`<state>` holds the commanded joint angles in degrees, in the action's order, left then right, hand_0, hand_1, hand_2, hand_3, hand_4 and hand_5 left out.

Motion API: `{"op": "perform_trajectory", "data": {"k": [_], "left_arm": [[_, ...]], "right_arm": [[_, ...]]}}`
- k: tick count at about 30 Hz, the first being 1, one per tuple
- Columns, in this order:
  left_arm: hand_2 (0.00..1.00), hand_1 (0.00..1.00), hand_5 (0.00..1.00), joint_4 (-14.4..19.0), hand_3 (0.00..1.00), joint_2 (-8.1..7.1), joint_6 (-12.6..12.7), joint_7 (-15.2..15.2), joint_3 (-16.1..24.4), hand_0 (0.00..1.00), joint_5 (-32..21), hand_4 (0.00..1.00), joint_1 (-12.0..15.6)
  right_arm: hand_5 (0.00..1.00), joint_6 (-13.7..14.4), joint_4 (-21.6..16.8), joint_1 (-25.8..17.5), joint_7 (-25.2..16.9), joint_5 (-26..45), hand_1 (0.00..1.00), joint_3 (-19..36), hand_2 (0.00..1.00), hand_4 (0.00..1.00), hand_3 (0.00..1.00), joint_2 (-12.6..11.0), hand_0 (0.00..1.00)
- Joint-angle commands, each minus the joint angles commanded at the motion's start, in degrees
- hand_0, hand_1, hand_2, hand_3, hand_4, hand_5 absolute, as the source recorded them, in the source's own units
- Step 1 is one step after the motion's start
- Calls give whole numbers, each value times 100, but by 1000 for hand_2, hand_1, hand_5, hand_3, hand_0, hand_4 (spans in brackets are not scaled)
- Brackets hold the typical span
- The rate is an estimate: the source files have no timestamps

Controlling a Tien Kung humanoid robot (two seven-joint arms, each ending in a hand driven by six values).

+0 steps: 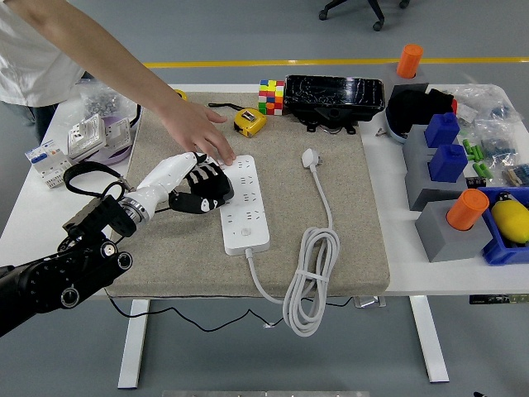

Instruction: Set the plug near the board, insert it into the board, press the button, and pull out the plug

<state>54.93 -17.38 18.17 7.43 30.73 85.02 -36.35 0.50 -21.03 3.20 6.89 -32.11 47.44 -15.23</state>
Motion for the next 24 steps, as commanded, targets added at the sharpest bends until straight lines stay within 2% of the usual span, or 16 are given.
{"op": "perform_trajectory", "data": {"k": [5, 24], "left_arm": [[467, 387, 2, -16, 576, -20, -119, 33, -25, 379, -25, 617, -23], [467, 390, 2, -8, 576, -56, -246, 70, -59, 389, -76, 617, -97]], "right_arm": [[528, 4, -18, 15, -5, -8, 687, 3, 694, 933, 596, -12, 679], [529, 1, -15, -2, -1, -12, 687, -3, 693, 932, 594, -1, 679]]}}
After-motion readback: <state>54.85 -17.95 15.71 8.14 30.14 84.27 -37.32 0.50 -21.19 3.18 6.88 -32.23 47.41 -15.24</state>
